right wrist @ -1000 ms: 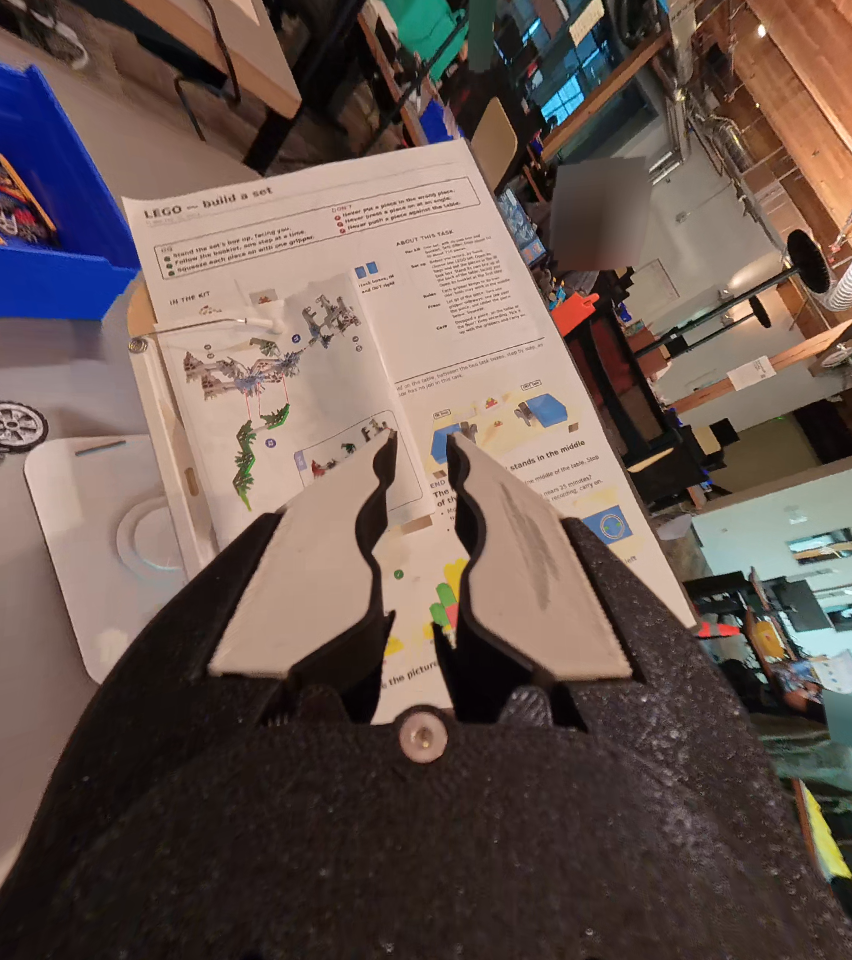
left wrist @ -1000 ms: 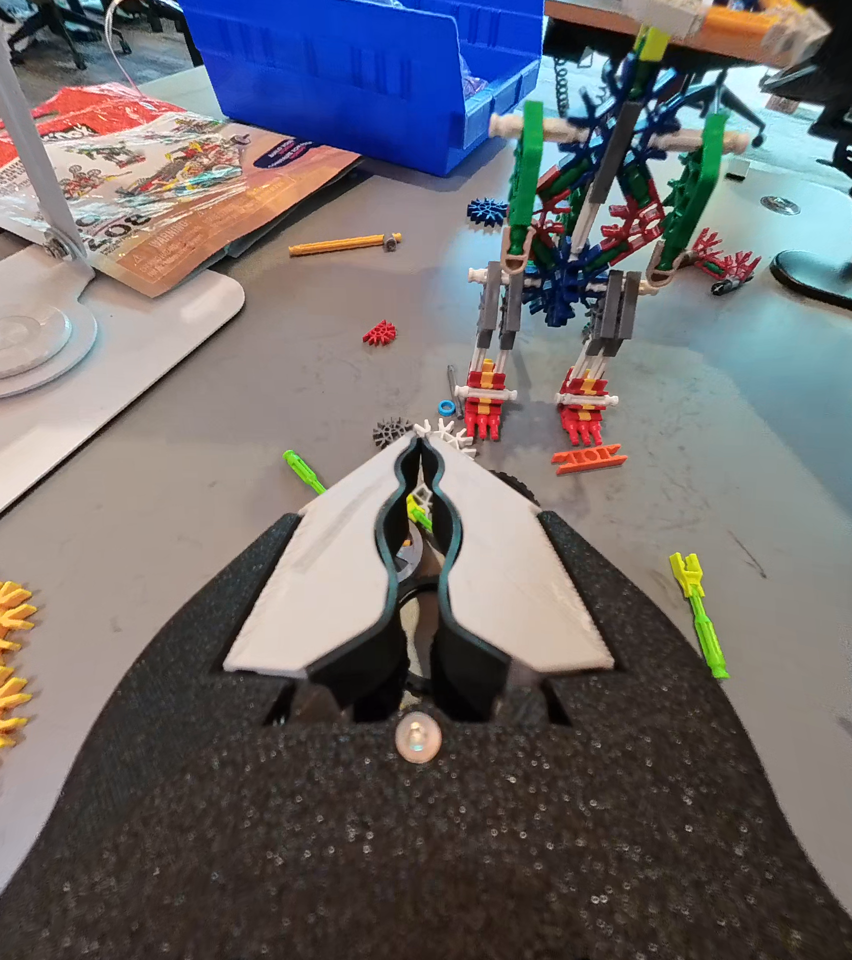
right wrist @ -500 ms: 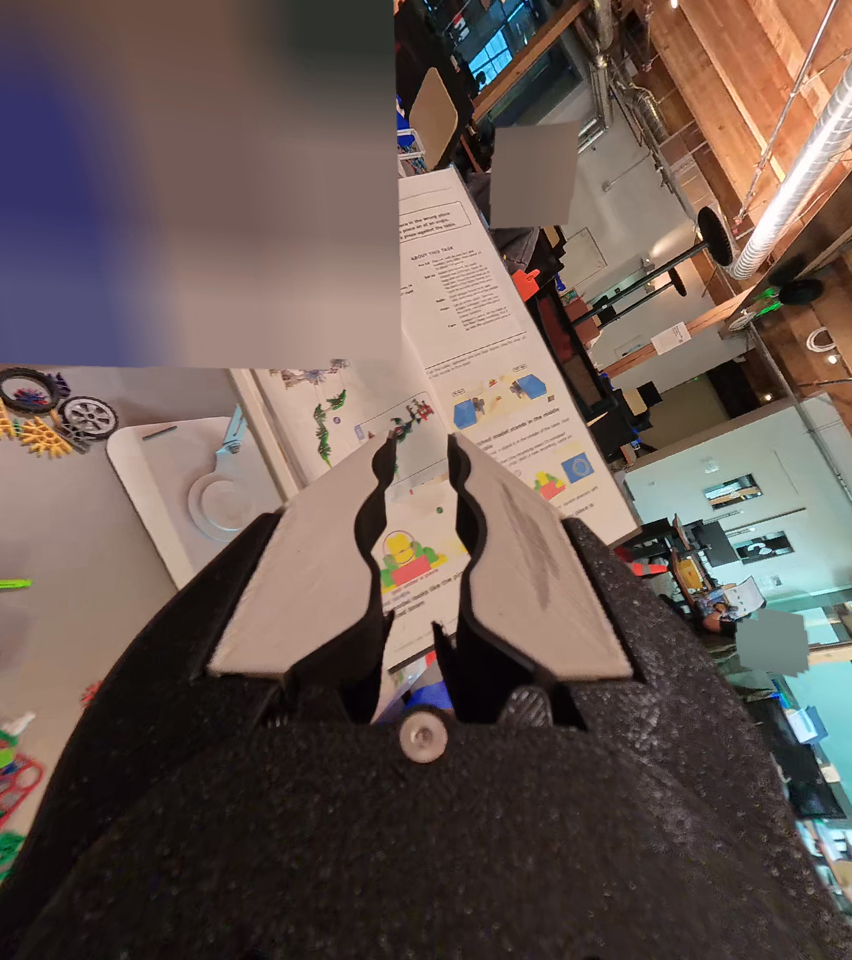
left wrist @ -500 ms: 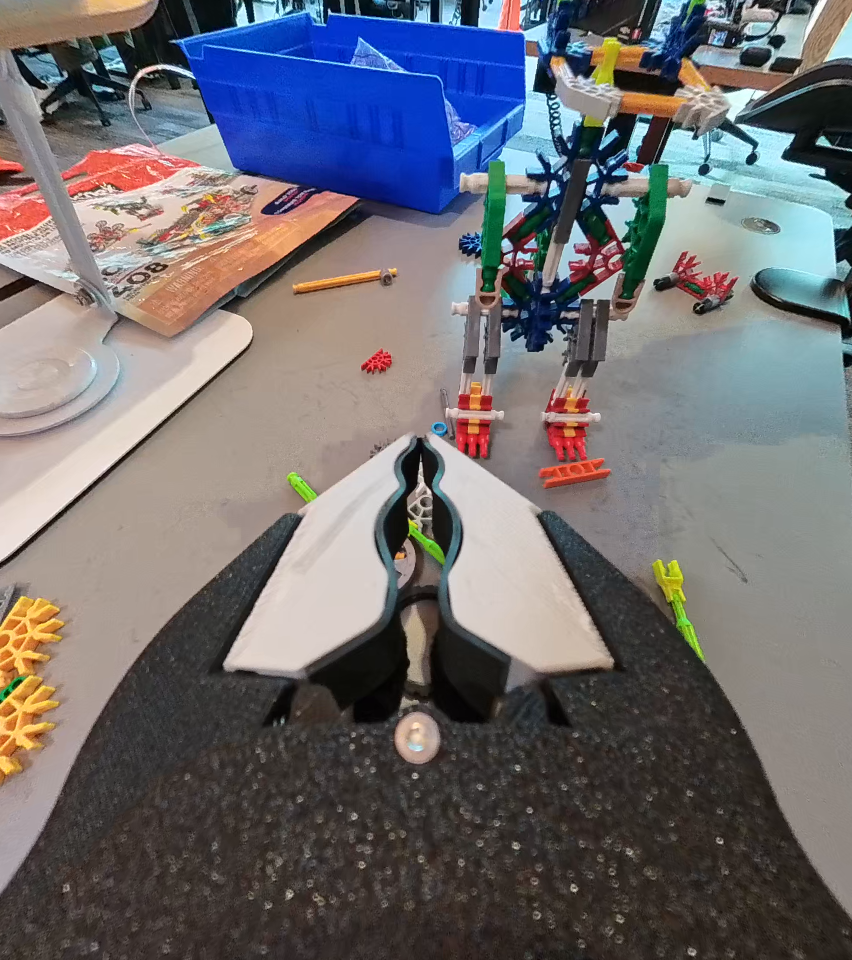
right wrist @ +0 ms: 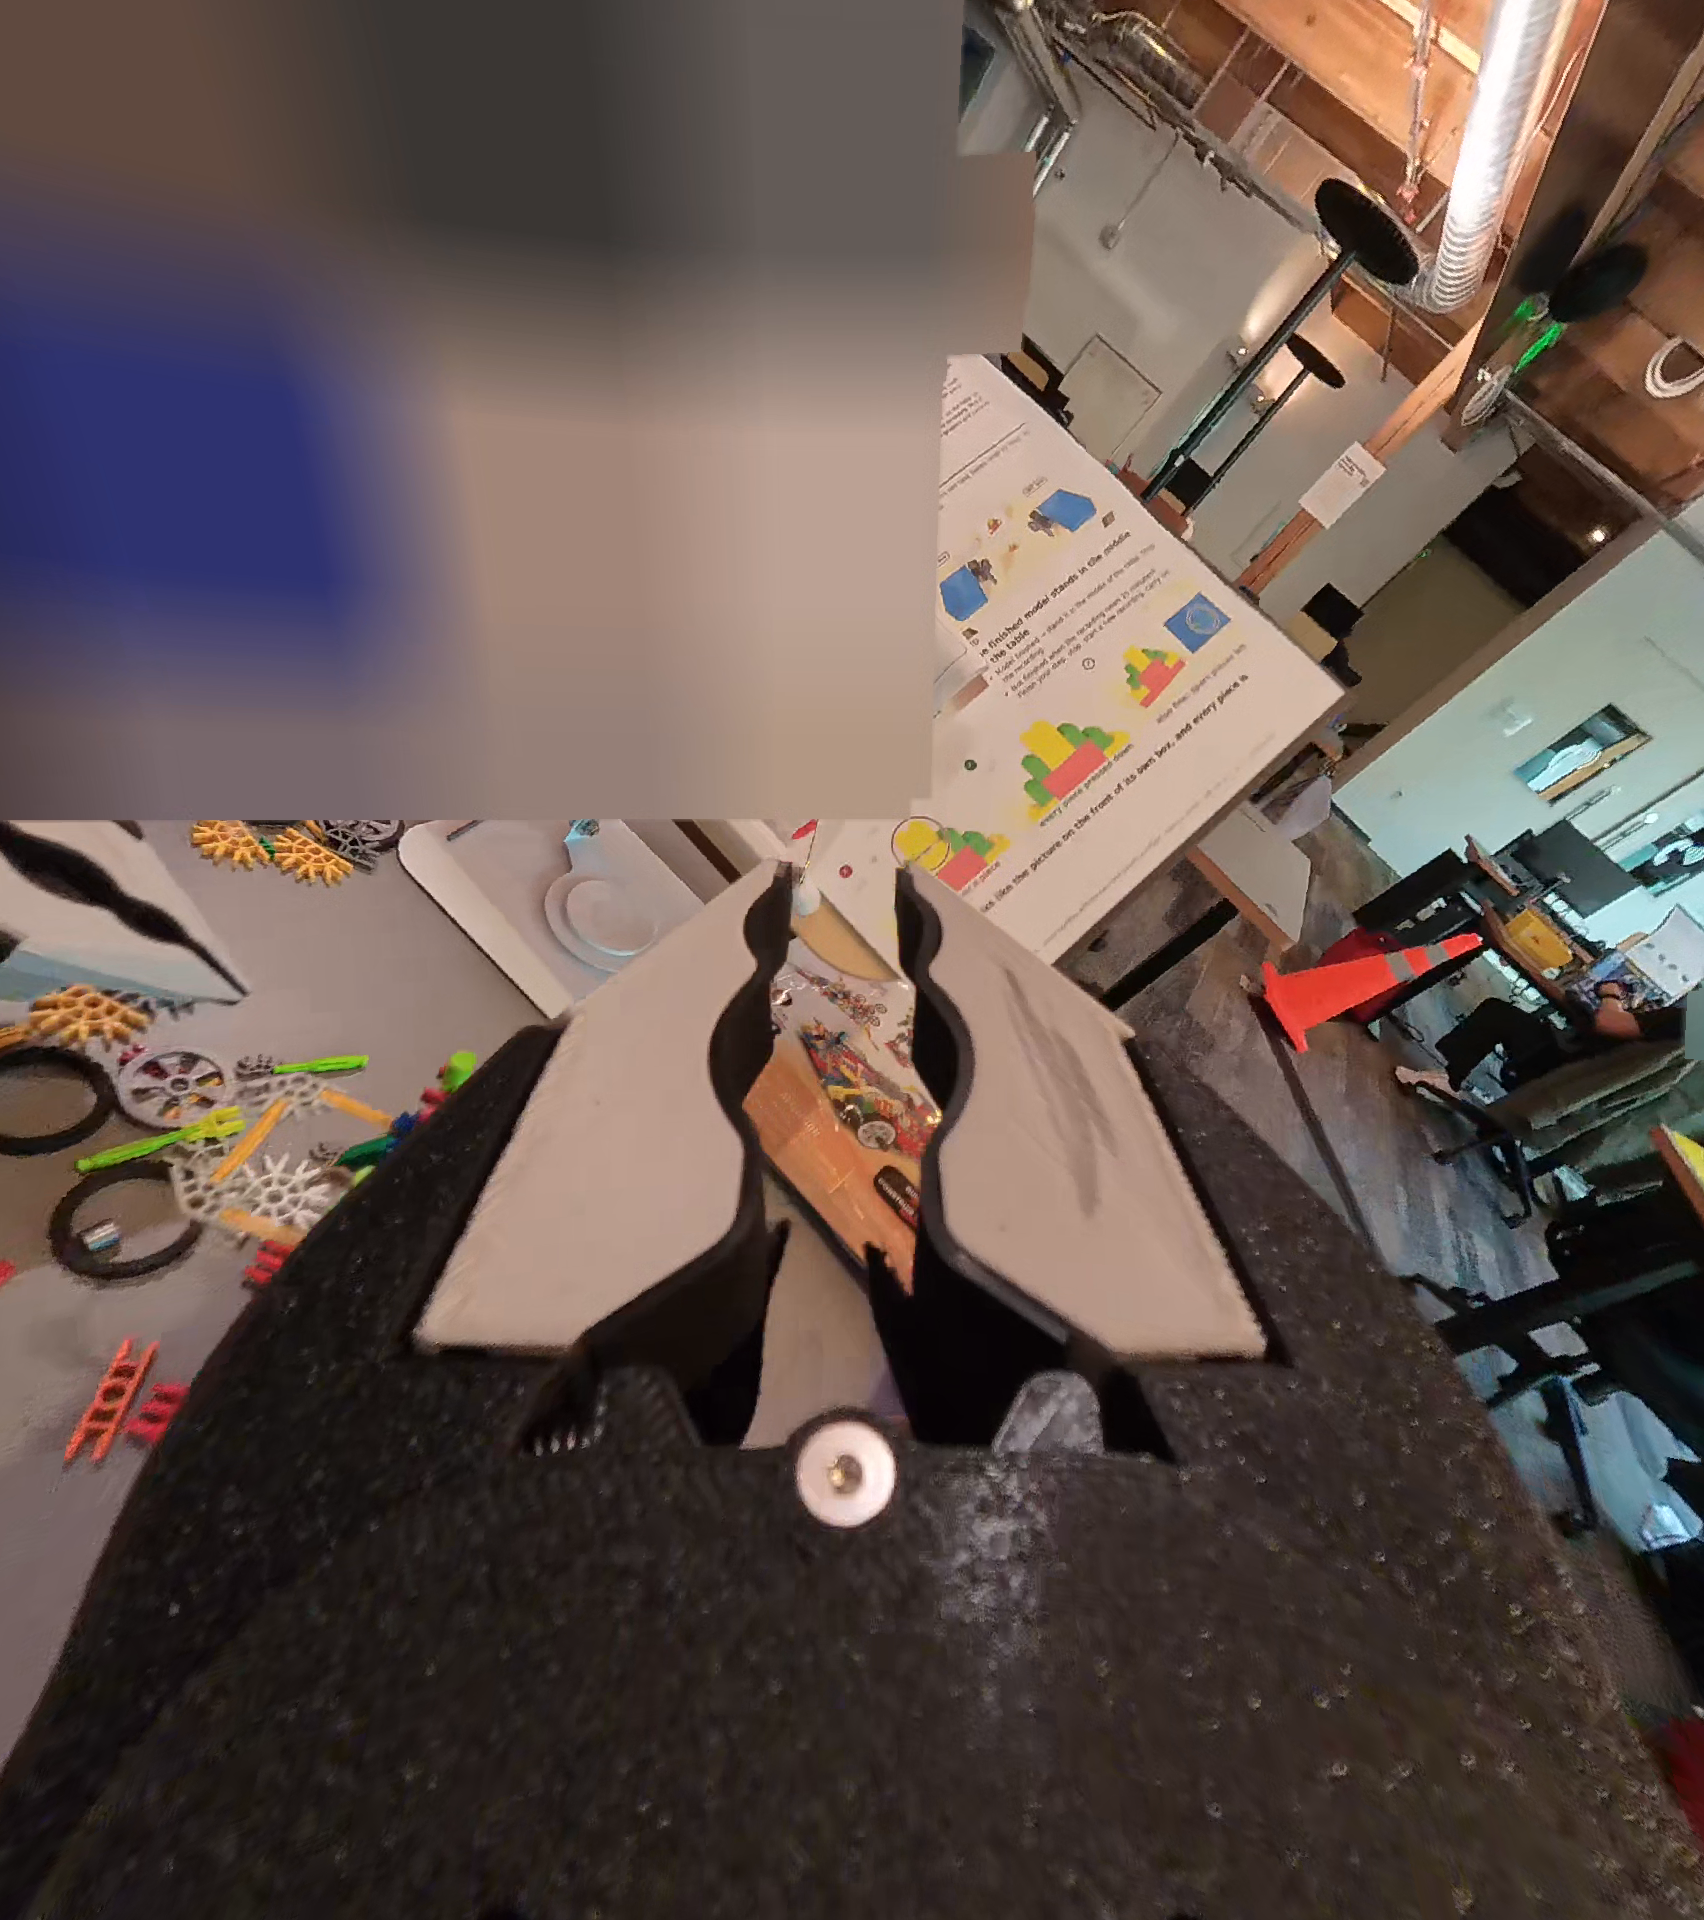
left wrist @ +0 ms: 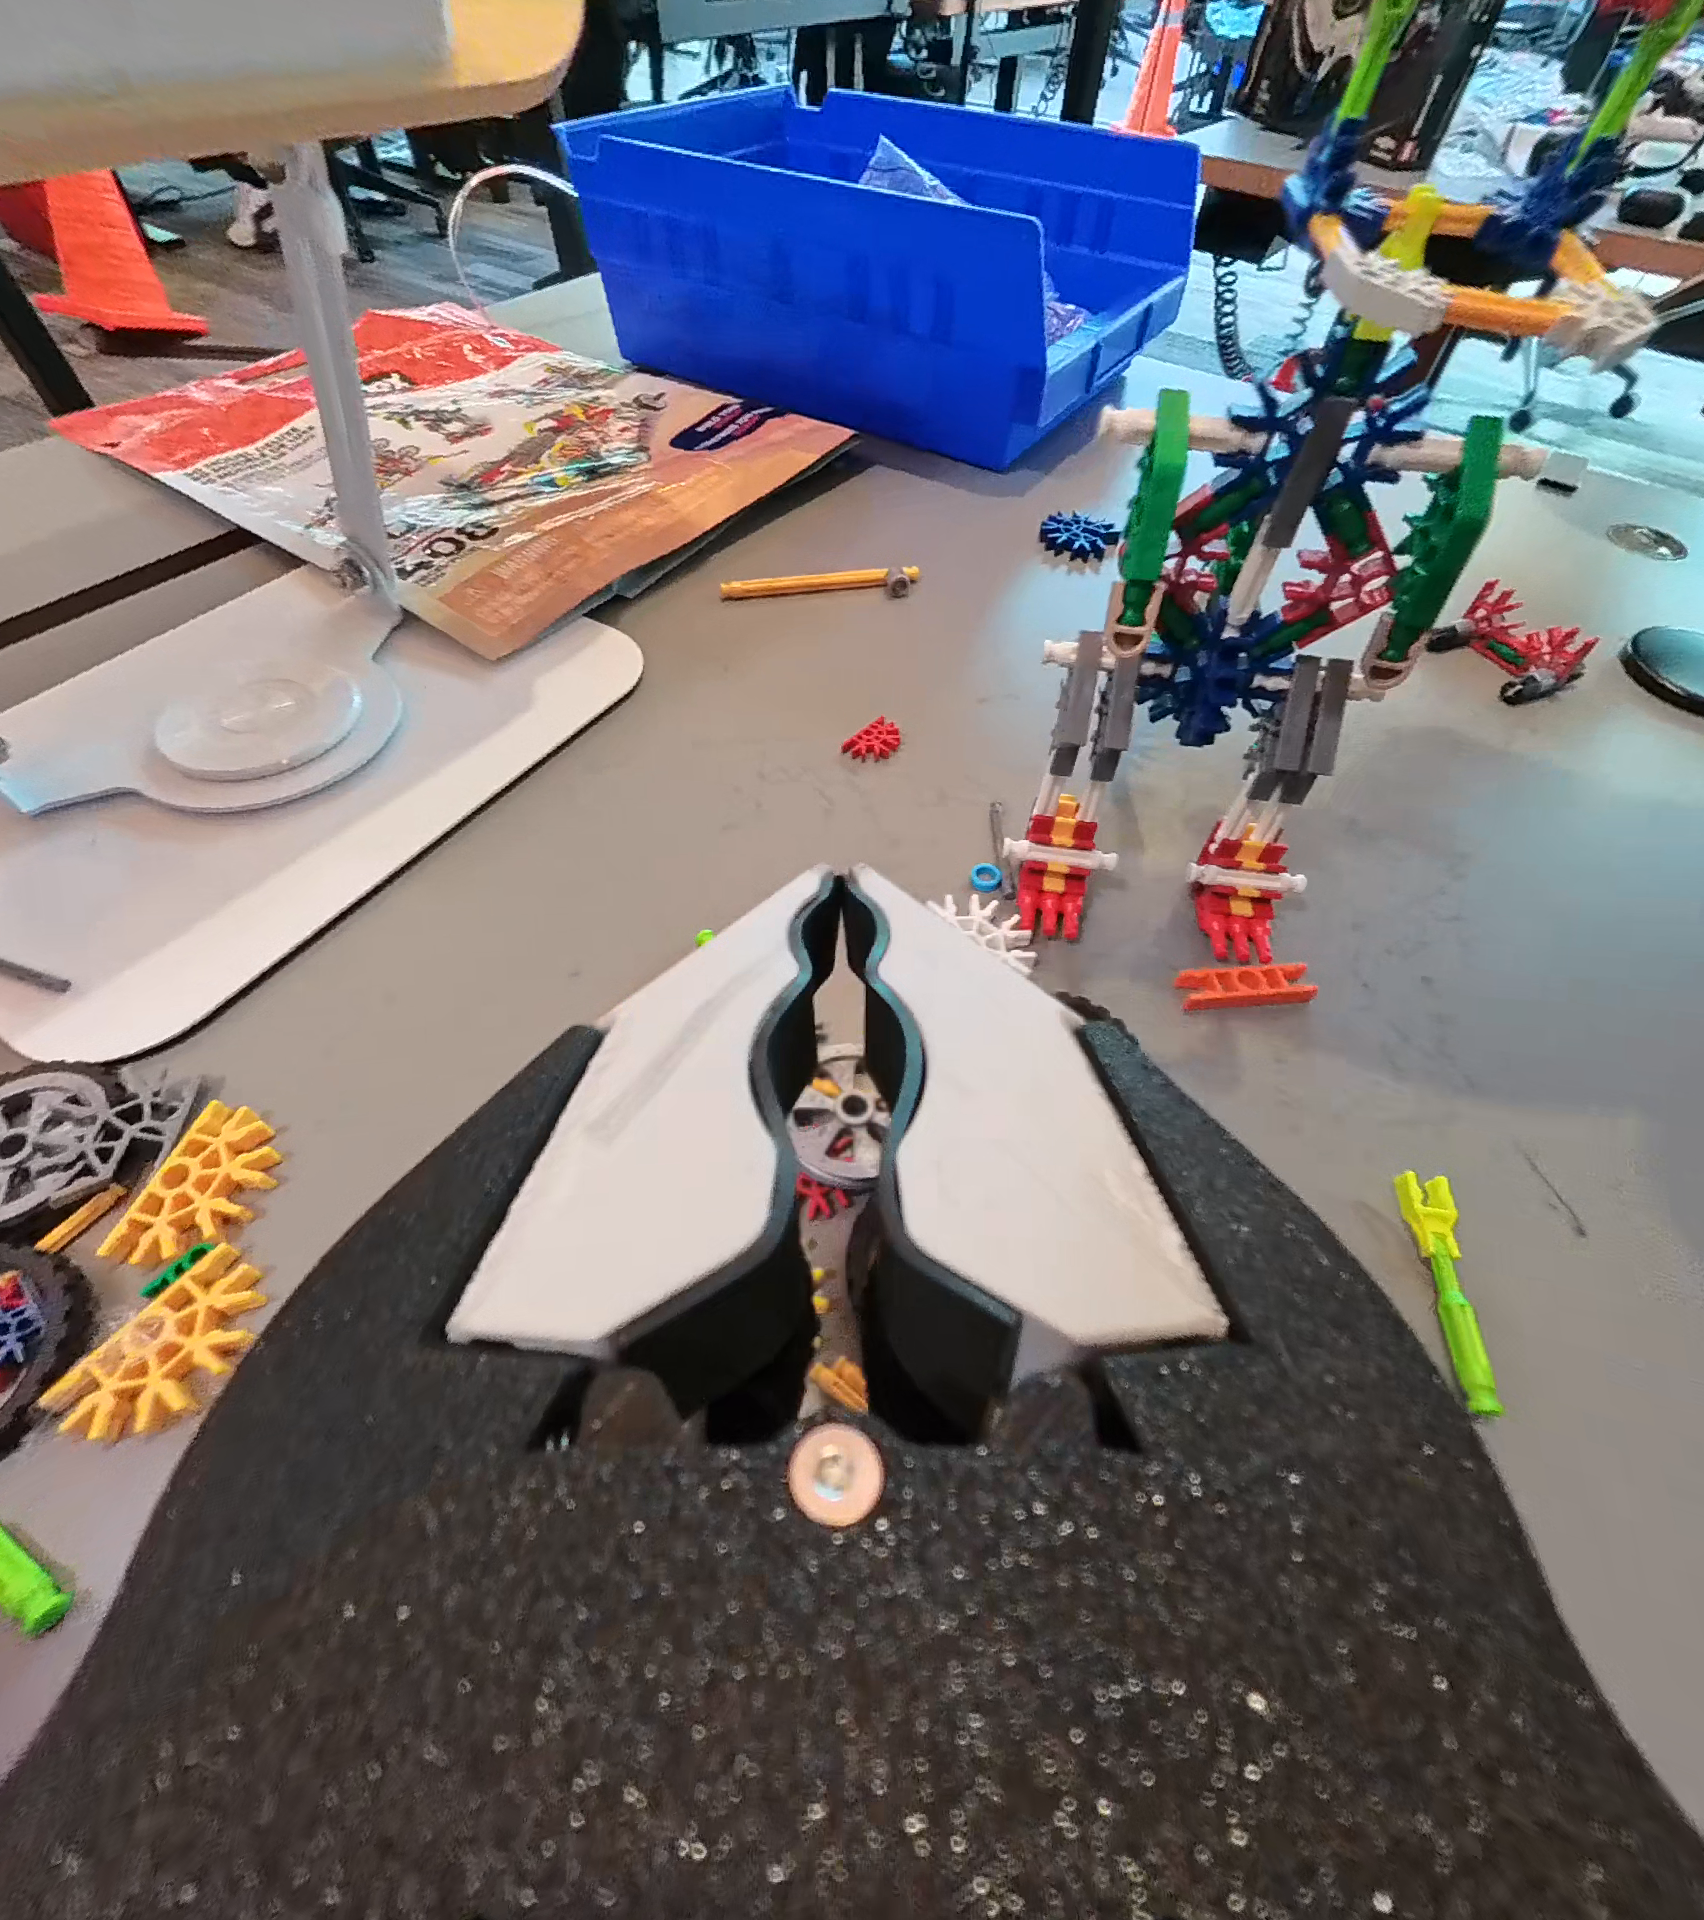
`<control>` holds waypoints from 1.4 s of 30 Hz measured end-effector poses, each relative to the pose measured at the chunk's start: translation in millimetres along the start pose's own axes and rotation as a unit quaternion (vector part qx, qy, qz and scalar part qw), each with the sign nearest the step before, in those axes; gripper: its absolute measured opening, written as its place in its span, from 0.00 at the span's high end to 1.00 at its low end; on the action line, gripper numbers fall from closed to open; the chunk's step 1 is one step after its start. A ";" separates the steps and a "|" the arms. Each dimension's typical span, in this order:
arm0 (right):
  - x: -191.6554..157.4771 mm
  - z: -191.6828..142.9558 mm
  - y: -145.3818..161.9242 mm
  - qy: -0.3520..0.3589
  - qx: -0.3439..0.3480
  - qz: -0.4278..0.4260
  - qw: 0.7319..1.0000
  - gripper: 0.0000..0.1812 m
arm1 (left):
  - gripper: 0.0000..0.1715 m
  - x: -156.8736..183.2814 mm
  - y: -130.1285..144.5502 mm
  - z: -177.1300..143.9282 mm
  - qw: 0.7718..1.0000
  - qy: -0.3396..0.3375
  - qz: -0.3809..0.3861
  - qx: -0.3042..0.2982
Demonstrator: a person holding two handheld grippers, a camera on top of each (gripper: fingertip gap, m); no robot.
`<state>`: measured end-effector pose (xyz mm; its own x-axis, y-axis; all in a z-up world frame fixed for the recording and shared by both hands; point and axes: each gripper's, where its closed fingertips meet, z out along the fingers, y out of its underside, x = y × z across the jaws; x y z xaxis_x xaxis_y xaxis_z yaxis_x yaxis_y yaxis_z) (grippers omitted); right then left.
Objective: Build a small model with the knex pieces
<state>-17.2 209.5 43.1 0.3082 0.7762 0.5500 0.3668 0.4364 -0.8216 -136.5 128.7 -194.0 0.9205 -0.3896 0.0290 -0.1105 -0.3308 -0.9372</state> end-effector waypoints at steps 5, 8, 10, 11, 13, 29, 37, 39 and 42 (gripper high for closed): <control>-9.7 -24.8 18.5 -0.005 -0.012 0.024 1.000 0.90 | 1.00 -7.4 6.4 0.8 0.999 -0.024 0.020 -0.020; -14.1 -36.7 33.4 -0.006 -0.024 0.043 0.999 0.90 | 1.00 -10.2 7.9 0.7 0.999 -0.030 0.024 -0.024; -18.1 -42.7 47.5 -0.010 -0.039 0.060 0.997 0.90 | 1.00 -12.1 8.7 0.9 0.999 -0.034 0.025 -0.026; -19.8 -45.2 55.8 -0.009 -0.049 0.067 0.997 0.90 | 1.00 -12.4 9.7 1.5 0.999 -0.034 0.025 -0.028; -21.5 -49.6 75.1 -0.002 -0.074 0.072 0.995 0.89 | 1.00 -13.2 11.8 2.5 0.998 -0.037 0.029 -0.033; -31.1 2.1 286.8 -0.009 -0.321 0.215 0.922 0.79 | 1.00 -15.8 20.2 8.4 0.996 -0.053 0.056 -0.051; -38.4 30.9 346.7 -0.036 -0.402 0.238 0.883 0.75 | 1.00 -15.0 19.5 8.9 0.996 -0.047 0.052 -0.049; -39.7 35.8 345.1 -0.040 -0.393 0.247 0.885 0.79 | 1.00 -14.5 19.1 8.9 0.997 -0.045 0.049 -0.048; -39.8 37.6 344.2 -0.037 -0.387 0.245 0.888 0.80 | 1.00 -13.9 18.9 8.8 0.997 -0.043 0.049 -0.048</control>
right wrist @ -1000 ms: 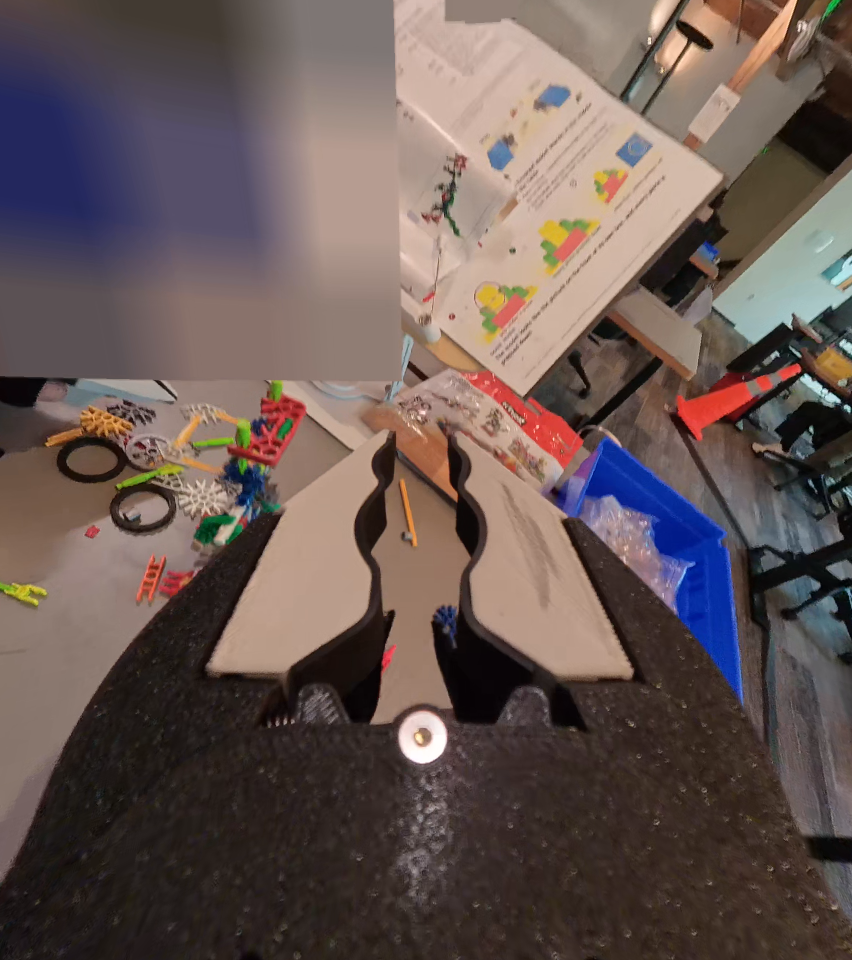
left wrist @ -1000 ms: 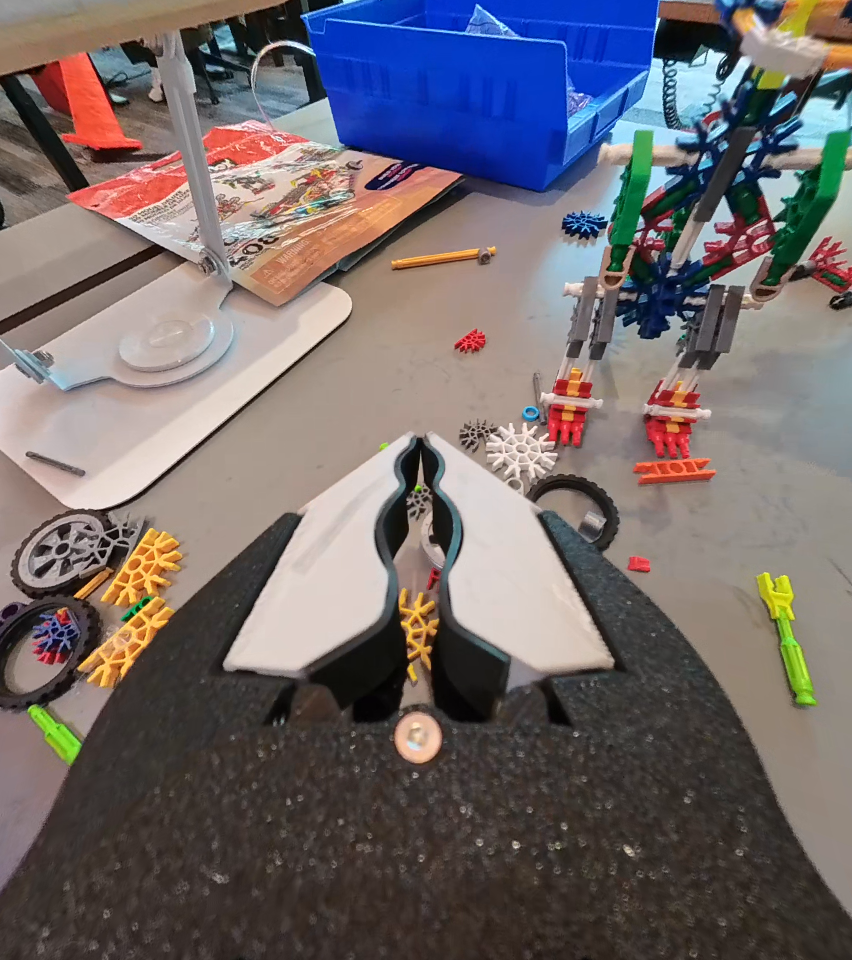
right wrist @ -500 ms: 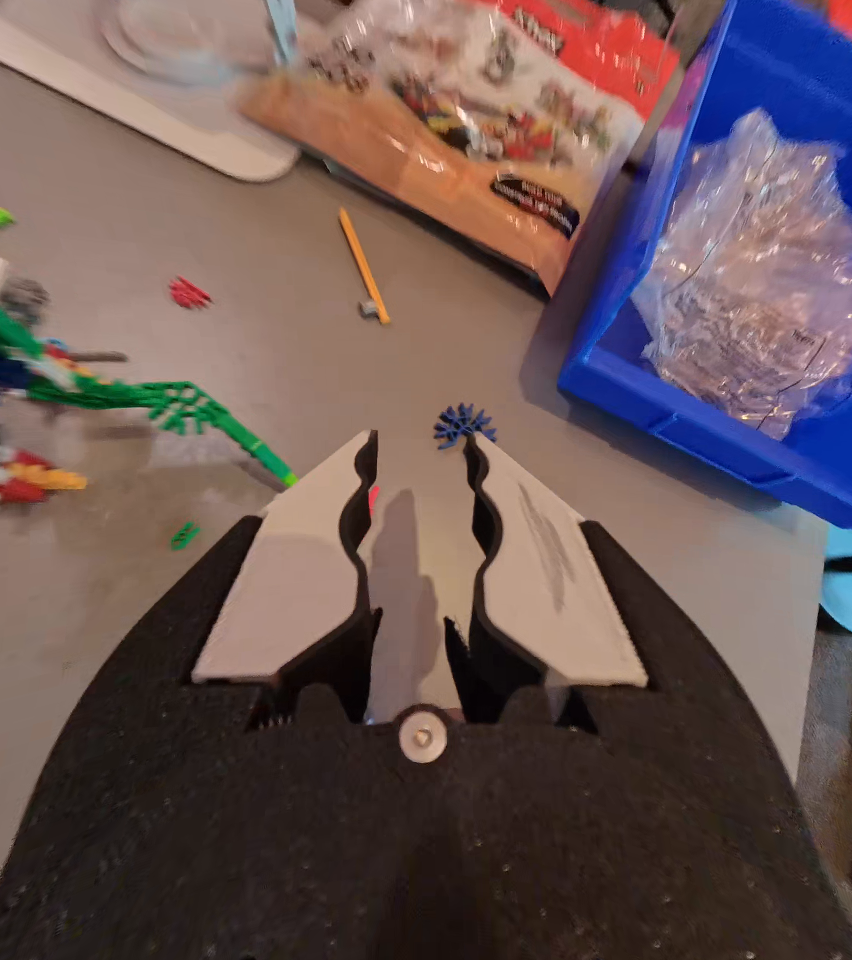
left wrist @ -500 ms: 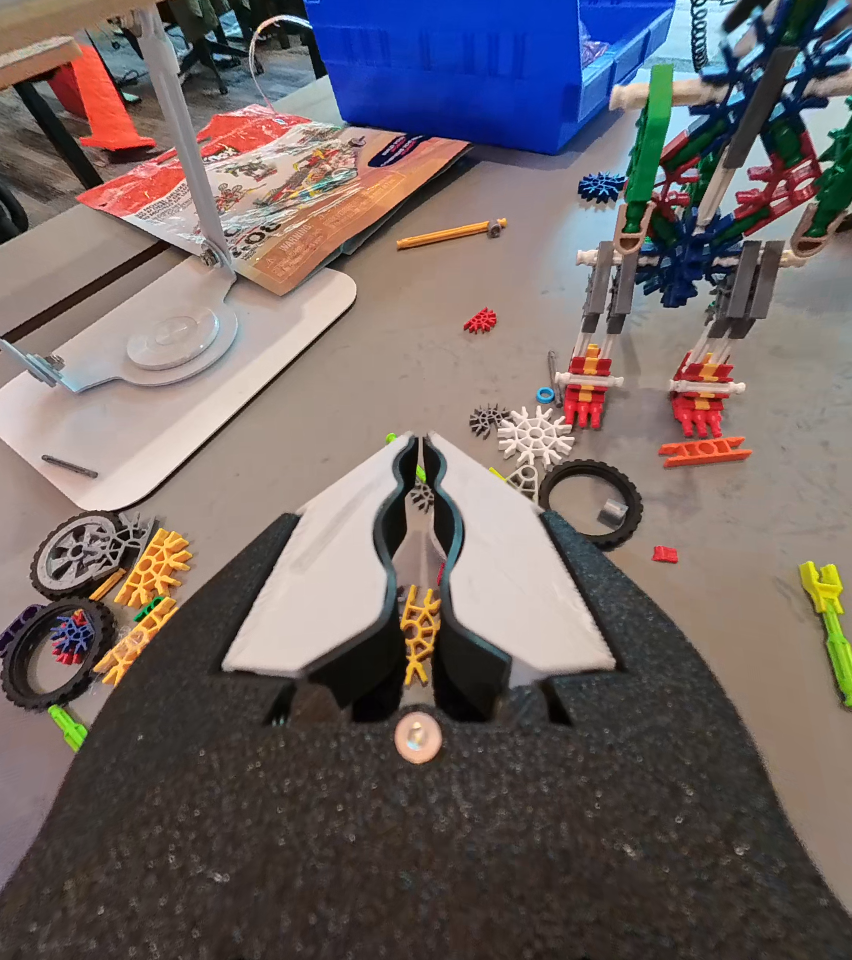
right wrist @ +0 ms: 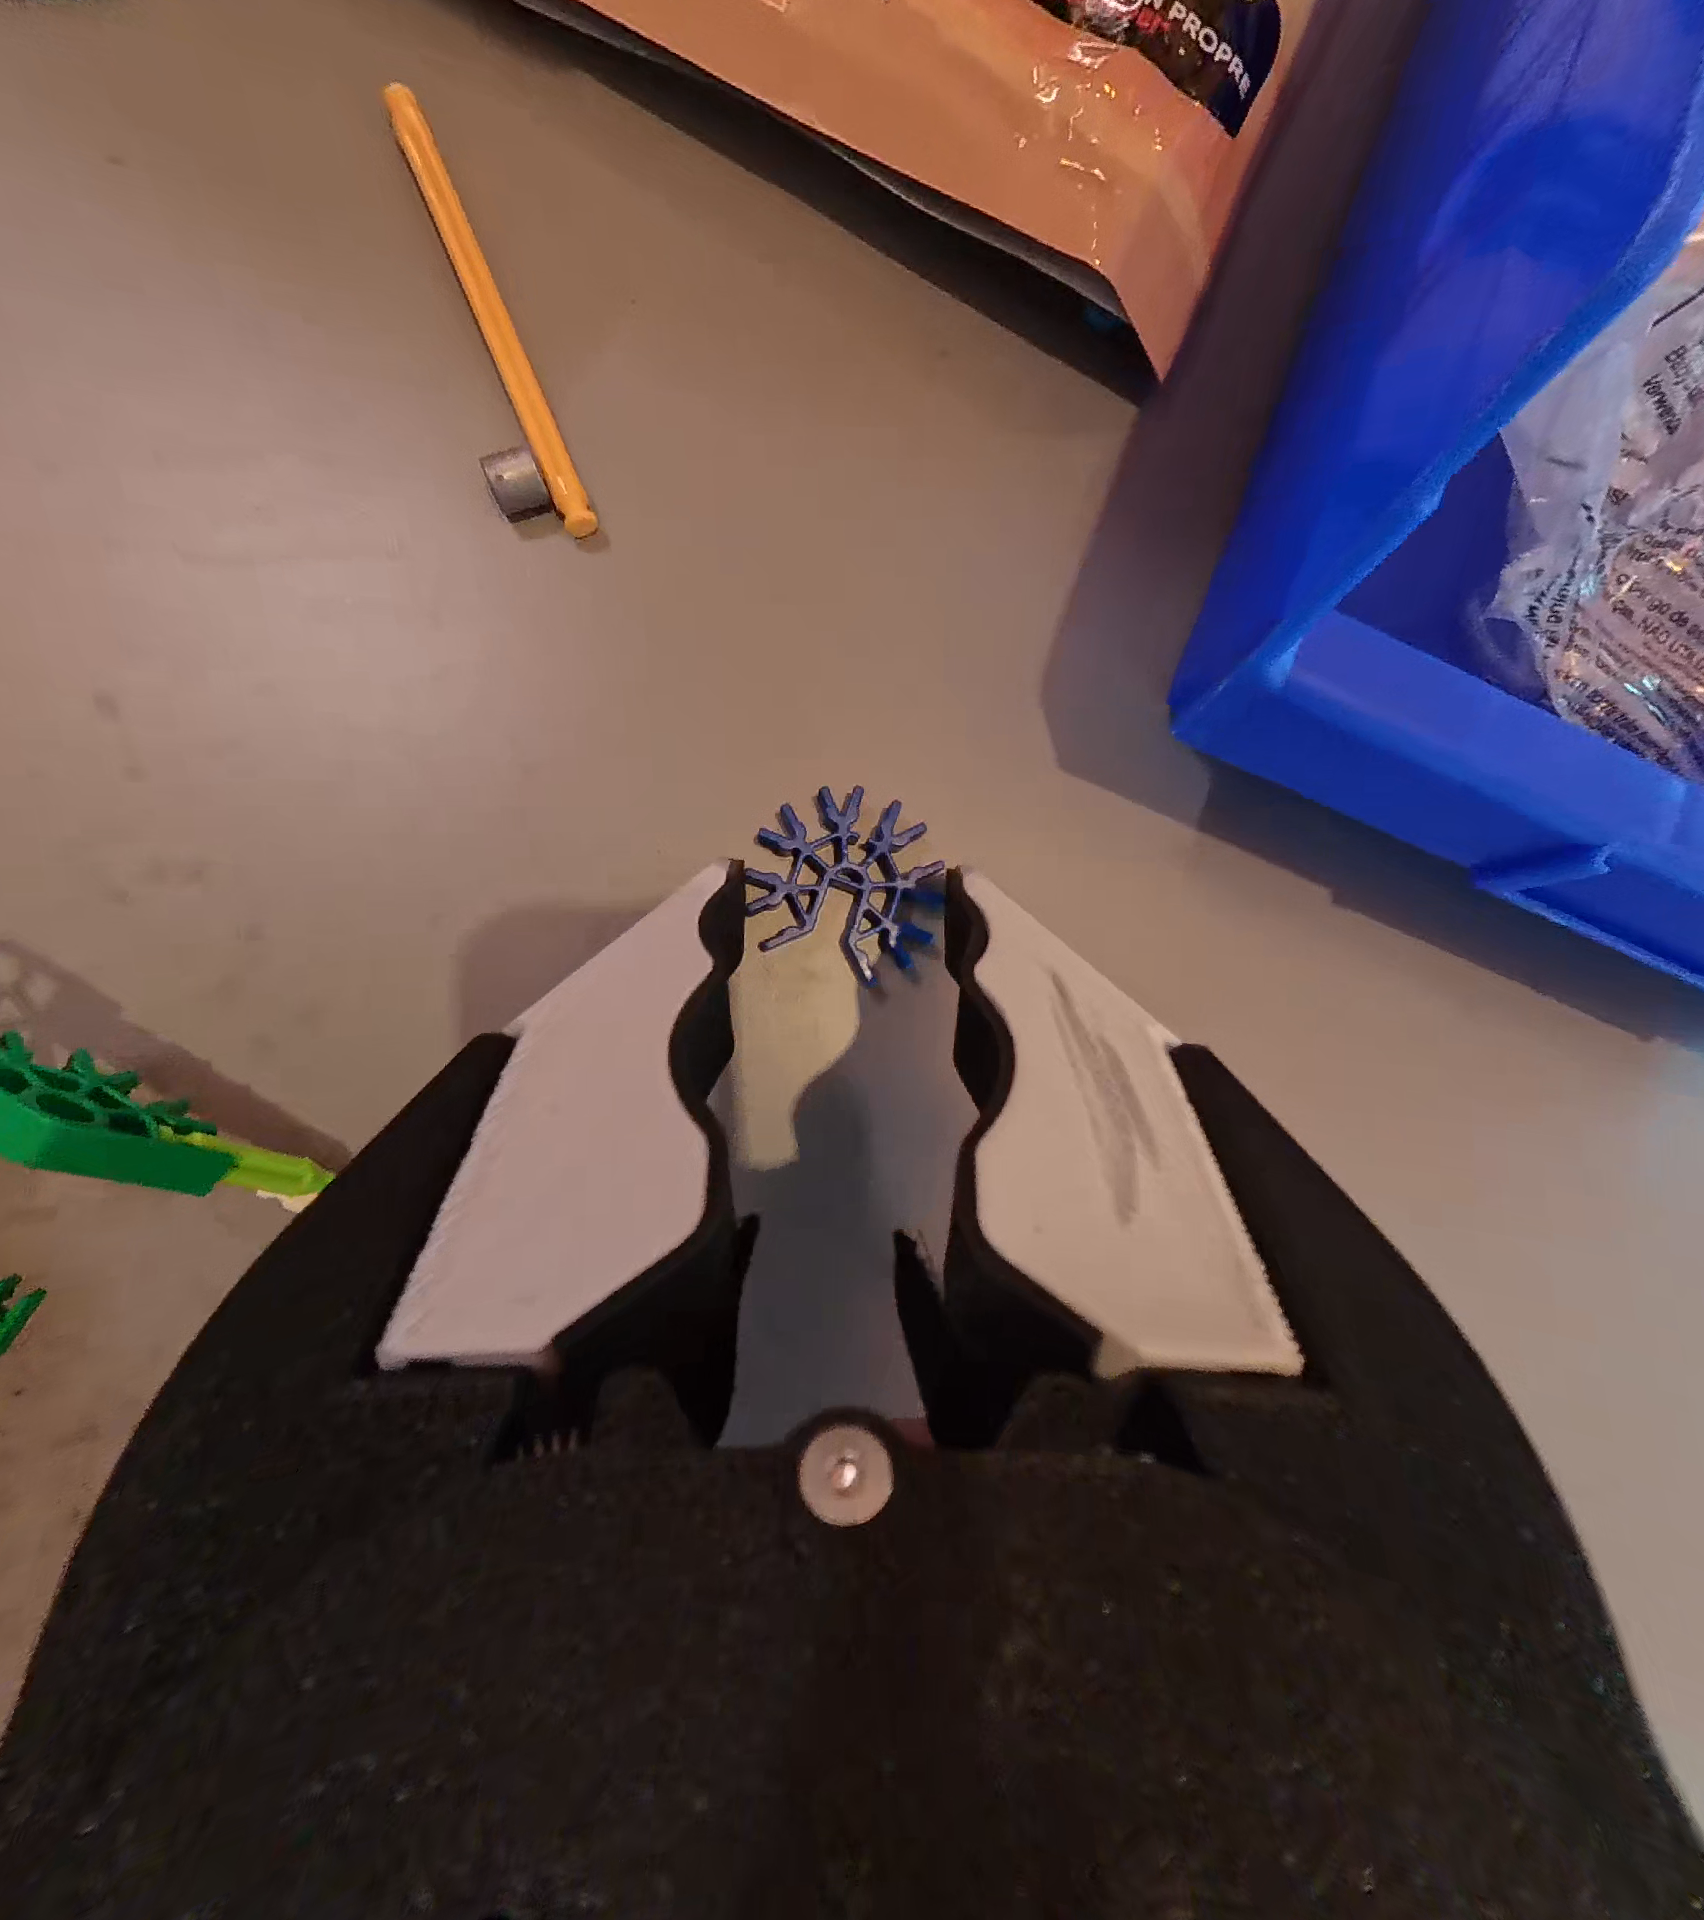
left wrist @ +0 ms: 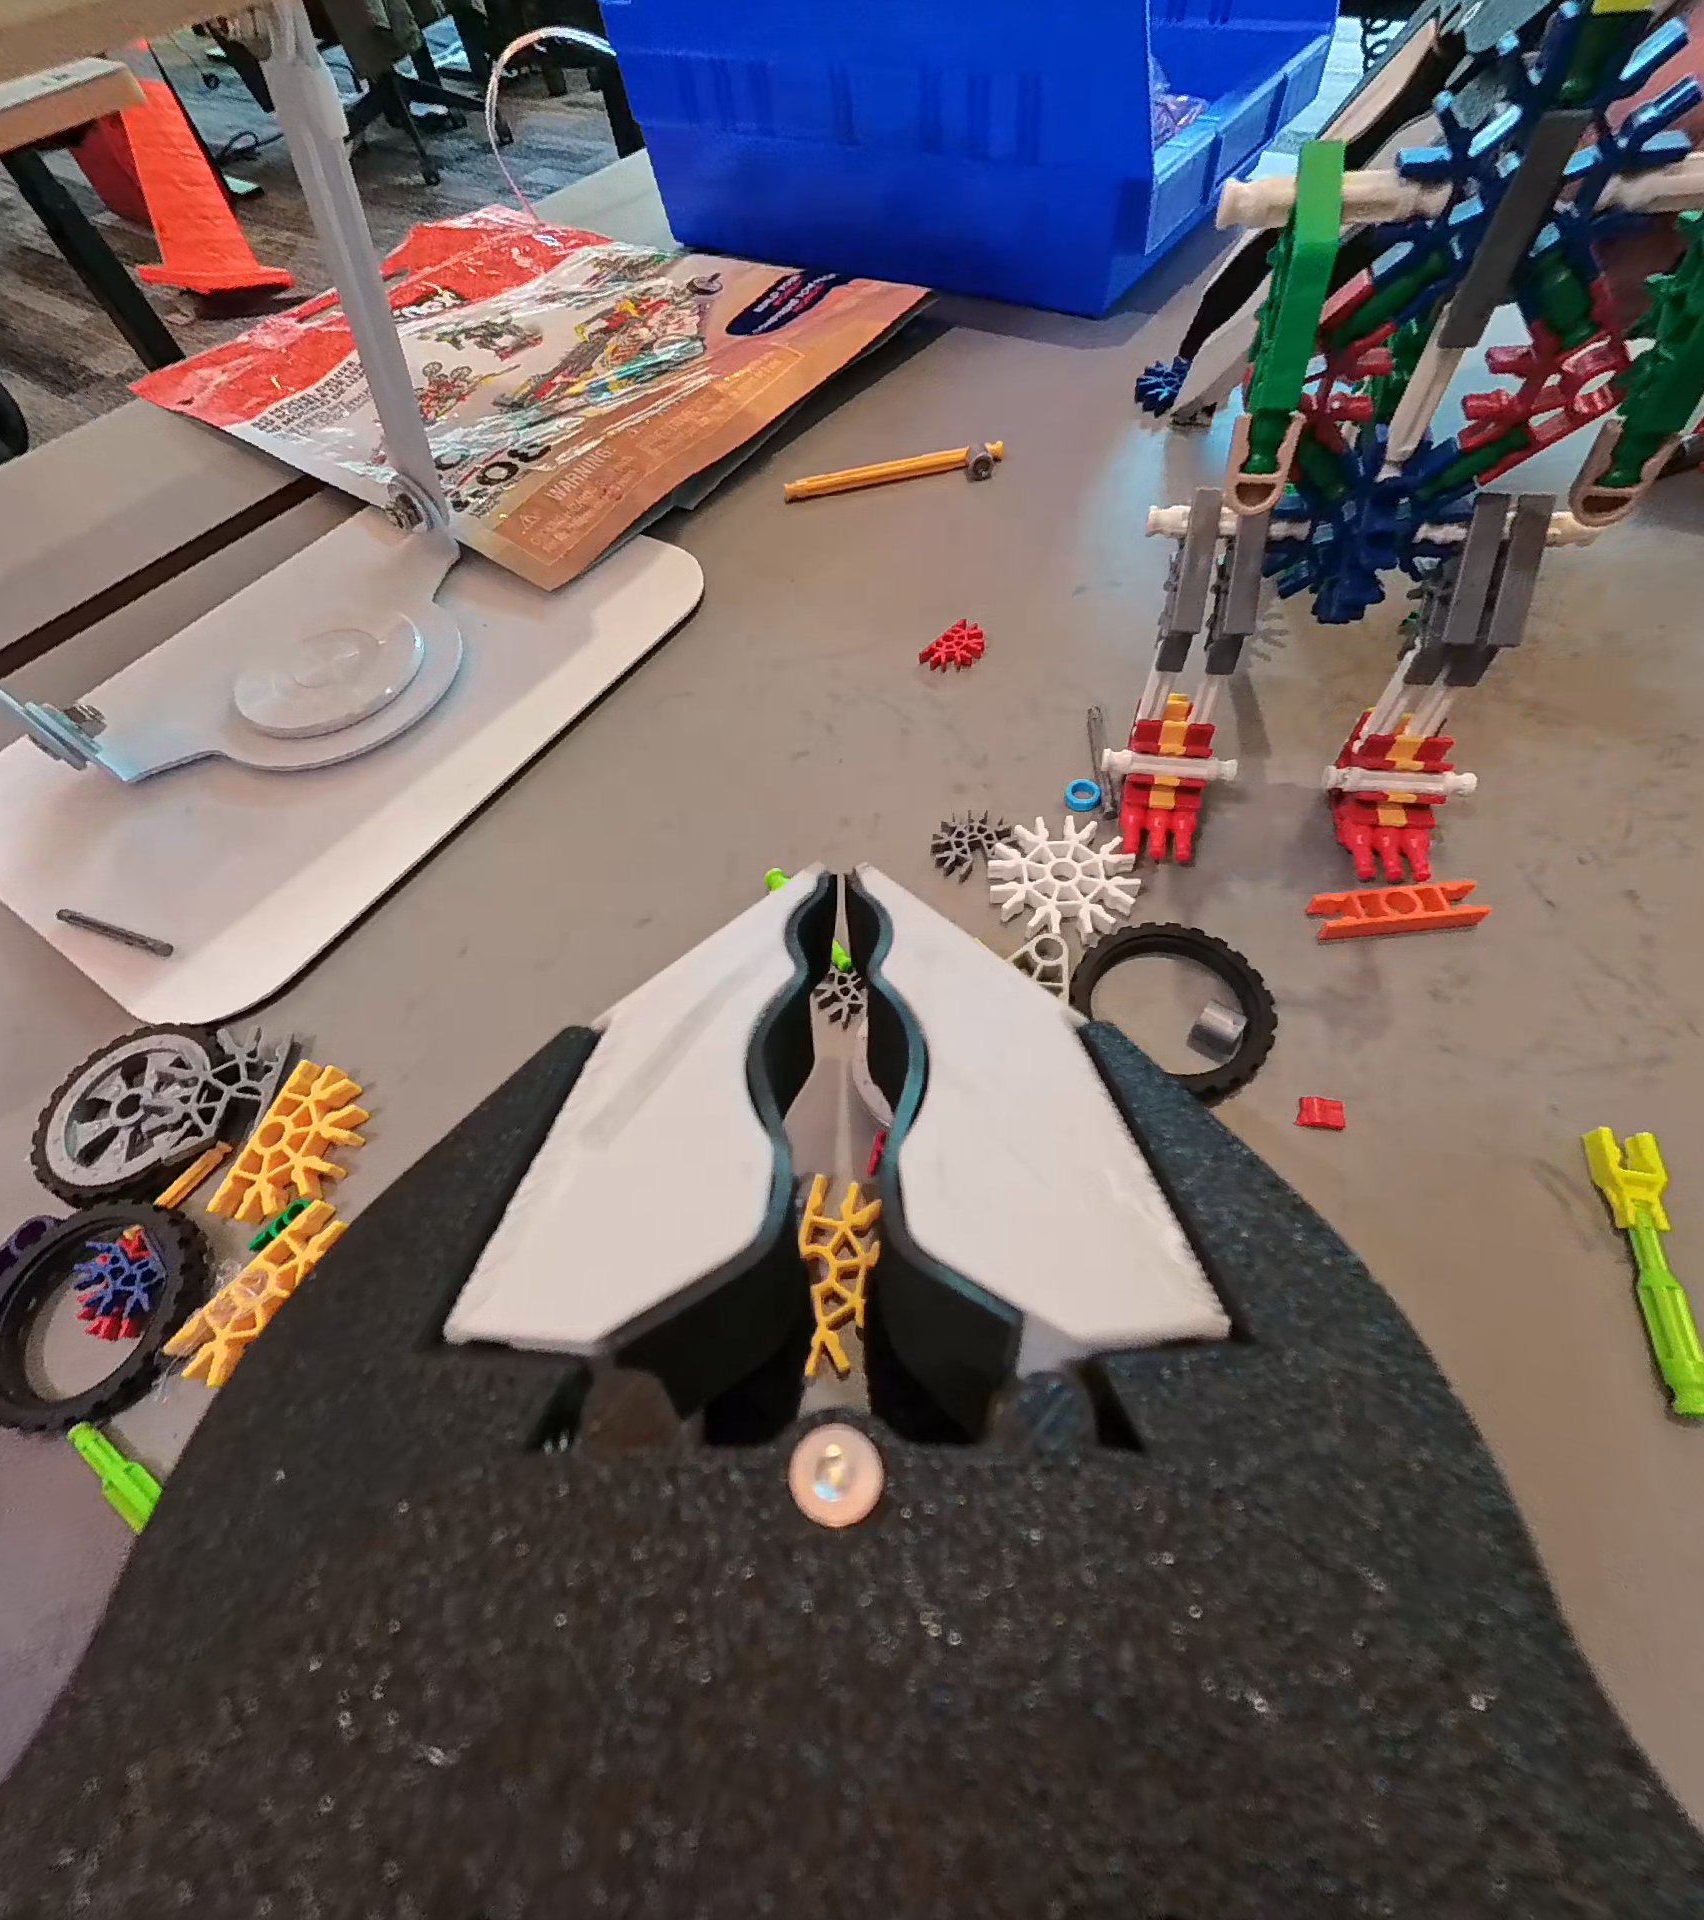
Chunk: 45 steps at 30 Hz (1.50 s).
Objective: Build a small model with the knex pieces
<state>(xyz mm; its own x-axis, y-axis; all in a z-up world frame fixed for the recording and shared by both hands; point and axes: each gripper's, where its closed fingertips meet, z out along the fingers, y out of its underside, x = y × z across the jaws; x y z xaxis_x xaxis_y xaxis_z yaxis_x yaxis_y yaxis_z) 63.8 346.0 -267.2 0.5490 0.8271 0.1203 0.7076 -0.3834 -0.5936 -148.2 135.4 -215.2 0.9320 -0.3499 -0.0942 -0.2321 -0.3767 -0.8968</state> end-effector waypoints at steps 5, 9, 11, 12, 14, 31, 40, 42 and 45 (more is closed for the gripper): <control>-3.6 -23.8 -11.5 0.001 0.053 0.000 0.999 0.80 | 1.00 0.9 -1.5 -0.9 1.000 0.001 0.001 0.003; -18.6 -59.9 -23.4 -0.004 0.110 -0.016 0.994 0.80 | 1.00 2.5 -3.9 -1.9 1.000 0.001 0.005 0.008; -29.4 -78.7 -28.2 -0.009 0.140 -0.031 0.990 0.80 | 0.99 4.6 -6.1 -2.6 1.000 0.003 0.010 0.013; -36.4 -89.1 -31.9 -0.011 0.163 -0.043 0.986 0.80 | 0.99 5.8 -7.4 -3.0 1.000 0.005 0.012 0.016; -45.4 -107.3 -36.4 0.003 0.192 -0.065 0.979 0.80 | 0.98 6.6 -9.5 -3.7 1.000 0.007 0.013 0.021; -124.7 -212.9 -59.7 0.164 0.311 -0.340 0.872 0.80 | 0.93 33.0 -42.1 -18.4 0.990 0.082 -0.006 0.113; -210.7 -230.4 -55.7 0.085 0.347 -0.423 0.833 0.80 | 0.91 52.3 -73.1 -48.9 0.966 0.161 -0.033 0.198; -237.0 -222.7 -55.5 0.053 0.354 -0.429 0.829 0.80 | 0.92 52.7 -77.1 -58.1 0.961 0.172 -0.040 0.213; -262.1 -205.1 -56.7 0.029 0.353 -0.427 0.832 0.80 | 0.92 51.9 -77.0 -70.6 0.957 0.182 -0.033 0.225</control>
